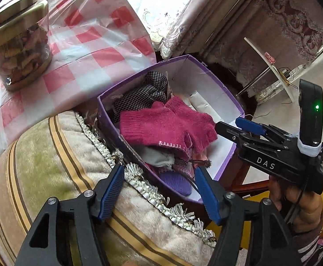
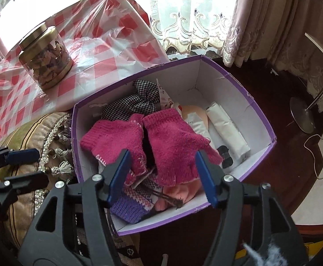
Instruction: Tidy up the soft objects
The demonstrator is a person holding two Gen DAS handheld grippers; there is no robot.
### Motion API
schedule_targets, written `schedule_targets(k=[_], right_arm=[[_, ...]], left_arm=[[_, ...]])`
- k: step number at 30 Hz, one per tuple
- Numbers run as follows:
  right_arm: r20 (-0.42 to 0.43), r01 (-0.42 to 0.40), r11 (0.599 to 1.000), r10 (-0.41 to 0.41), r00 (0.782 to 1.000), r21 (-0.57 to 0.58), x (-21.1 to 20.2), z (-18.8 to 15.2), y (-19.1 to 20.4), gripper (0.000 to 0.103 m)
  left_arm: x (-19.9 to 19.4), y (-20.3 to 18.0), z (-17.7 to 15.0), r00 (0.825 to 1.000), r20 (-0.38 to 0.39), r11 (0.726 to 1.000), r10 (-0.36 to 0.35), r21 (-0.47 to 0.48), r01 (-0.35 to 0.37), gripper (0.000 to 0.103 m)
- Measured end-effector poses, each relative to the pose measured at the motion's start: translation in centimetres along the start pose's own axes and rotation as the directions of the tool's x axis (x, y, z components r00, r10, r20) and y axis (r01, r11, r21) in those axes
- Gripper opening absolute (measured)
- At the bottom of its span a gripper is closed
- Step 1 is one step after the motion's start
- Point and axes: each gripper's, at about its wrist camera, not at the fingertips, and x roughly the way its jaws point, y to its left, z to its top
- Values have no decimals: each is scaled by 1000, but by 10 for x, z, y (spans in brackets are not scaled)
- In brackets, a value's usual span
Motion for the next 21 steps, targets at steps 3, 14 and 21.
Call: schedule_targets(k=[3, 14, 21], right_arm=[[-10, 3, 1000, -3, 1000, -3, -7, -10, 4, 68], [-5, 23, 1000, -23, 1000, -5, -15, -16, 4, 69], [-10, 24, 1000, -24, 1000, -7, -12, -17, 4, 69]], left_arm=[[-3, -4, -7, 999, 28, 1000, 18, -4, -18, 71], [1, 3, -4, 999, 38, 998, -26, -62, 28, 77], [3, 4, -4, 999, 37, 997, -27, -66, 30, 77]])
